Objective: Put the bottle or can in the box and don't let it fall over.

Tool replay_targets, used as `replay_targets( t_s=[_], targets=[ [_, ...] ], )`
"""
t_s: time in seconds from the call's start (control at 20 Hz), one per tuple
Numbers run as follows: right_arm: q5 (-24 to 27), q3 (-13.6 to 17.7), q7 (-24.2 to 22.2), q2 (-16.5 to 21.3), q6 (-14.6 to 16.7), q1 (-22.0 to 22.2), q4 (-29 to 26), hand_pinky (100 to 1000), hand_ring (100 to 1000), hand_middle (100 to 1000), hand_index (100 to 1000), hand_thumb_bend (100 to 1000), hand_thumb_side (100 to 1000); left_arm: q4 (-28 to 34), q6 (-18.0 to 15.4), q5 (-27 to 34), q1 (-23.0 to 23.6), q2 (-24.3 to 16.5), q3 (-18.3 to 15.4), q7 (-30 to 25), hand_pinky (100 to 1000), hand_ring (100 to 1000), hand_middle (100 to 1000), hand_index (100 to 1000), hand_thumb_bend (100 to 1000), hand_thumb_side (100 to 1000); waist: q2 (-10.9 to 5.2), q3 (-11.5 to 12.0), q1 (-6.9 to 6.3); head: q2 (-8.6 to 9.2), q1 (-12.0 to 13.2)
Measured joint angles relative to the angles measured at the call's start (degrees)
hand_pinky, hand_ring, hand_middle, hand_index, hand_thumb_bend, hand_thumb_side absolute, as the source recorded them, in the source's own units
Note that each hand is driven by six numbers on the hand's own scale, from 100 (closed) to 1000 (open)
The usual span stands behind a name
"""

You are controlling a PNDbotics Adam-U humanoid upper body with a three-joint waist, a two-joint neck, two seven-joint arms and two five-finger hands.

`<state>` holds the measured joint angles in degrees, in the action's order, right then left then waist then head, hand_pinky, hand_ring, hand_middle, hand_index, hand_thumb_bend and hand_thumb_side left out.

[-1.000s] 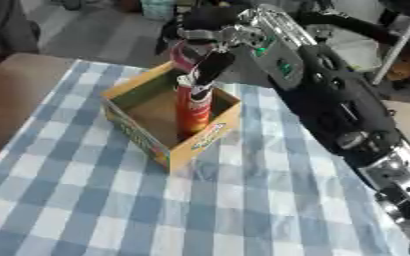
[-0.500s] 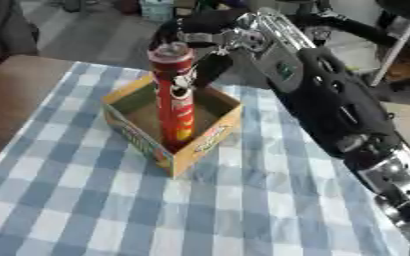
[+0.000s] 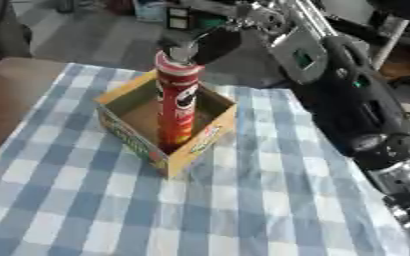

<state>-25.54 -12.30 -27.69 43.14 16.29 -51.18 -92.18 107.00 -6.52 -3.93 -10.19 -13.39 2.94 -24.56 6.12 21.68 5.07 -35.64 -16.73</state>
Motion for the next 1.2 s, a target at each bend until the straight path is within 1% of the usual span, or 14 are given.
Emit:
replay_targets(
  t_s=[0.05,0.1,0.15,0.25,0.55,0.6,0.65,0.75,0.85,1.0,1.2],
  targets=[
    [0.9,0.3,1.0,0.9,-0.3,1.0,-1.4,937,954,982,1000,100,510,0.0,0.0,-0.1,0.3,0.0,-0.1,0.1,649,541,566,695,100,528,-0.28,-0.7,0.0,-0.03,0.4],
    [1.8,0.7,1.9,1.9,-0.4,2.3,-2.8,924,948,979,1000,100,565,0.0,0.0,-0.2,0.5,0.0,-0.3,0.3,649,541,565,695,100,518,-0.56,-1.5,0.0,-0.05,0.9],
    [2.8,1.1,2.8,3.0,-0.5,3.7,-4.2,915,943,976,1000,100,493,-0.1,0.0,-0.2,0.8,-0.1,-0.4,0.4,649,541,566,695,100,529,-0.76,-2.3,0.0,-0.11,1.4],
    [4.8,2.1,4.7,5.0,-0.5,6.6,-7.3,893,927,970,1000,100,493,-0.3,0.1,-0.5,1.4,-0.3,-0.9,0.8,649,541,565,695,100,530,-0.97,-4.3,0.0,-0.51,2.7],
    [10.3,4.5,10.0,9.9,-0.6,15.5,-16.4,859,902,959,999,100,501,-0.4,0.2,-1.5,2.8,-0.5,-2.6,2.6,649,540,566,695,100,532,-1.04,-10.8,0.04,-0.71,7.6],
    [11.2,5.0,10.5,10.1,-1.1,16.9,-17.7,850,893,954,998,100,470,-0.4,0.2,-1.8,3.0,-0.7,-3.0,2.9,649,540,566,695,100,526,-1.01,-11.7,0.04,-0.71,8.4],
    [12.1,5.6,10.9,10.1,-1.6,18.2,-18.9,841,883,947,995,100,505,-0.4,0.3,-2.0,3.2,-0.8,-3.3,3.2,649,540,566,695,100,533,-0.91,-12.7,0.06,-0.69,9.1],
    [13.7,7.1,11.2,9.6,-2.8,20.9,-20.4,820,858,932,986,100,507,-0.4,0.3,-2.3,3.4,-0.8,-3.9,3.9,649,540,566,695,100,533,-0.67,-14.4,0.07,-0.49,10.2],
    [15.5,8.7,11.4,8.0,-4.1,23.8,-20.9,793,833,910,971,100,518,-0.4,0.4,-2.6,3.7,-0.8,-4.4,4.4,649,544,566,695,100,533,-0.4,-15.4,0.06,-0.42,11.1],
    [18.2,10.4,12.1,4.2,-5.4,28.2,-21.0,752,789,875,951,100,533,-0.4,0.4,-2.8,3.7,-0.8,-4.8,5.0,649,553,566,695,100,533,-0.03,-16.1,-0.13,-0.33,12.0],
    [21.9,12.8,14.8,-1.5,-5.9,34.1,-21.0,711,744,832,922,100,551,-0.4,0.5,-2.9,3.7,-0.8,-5.0,5.5,649,554,566,695,100,534,0.14,-16.3,-0.8,-0.2,12.7]
  ],
)
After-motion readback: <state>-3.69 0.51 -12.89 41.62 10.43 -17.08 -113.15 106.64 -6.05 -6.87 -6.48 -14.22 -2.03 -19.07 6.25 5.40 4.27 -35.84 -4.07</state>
